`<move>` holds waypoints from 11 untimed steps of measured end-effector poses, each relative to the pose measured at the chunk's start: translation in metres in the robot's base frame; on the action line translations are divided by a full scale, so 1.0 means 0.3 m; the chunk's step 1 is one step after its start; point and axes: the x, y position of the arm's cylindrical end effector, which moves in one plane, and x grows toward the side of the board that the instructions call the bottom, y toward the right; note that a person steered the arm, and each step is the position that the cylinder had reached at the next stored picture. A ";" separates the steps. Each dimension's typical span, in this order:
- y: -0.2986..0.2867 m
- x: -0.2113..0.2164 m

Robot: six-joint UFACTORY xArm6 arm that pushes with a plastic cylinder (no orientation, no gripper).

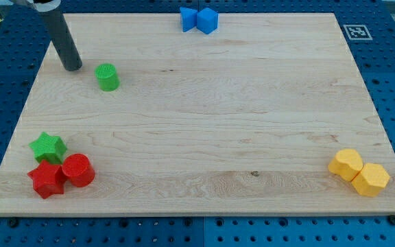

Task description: Push the green circle to the top right of the green star

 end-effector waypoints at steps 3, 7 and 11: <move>0.272 0.011; 0.227 0.123; 0.208 0.164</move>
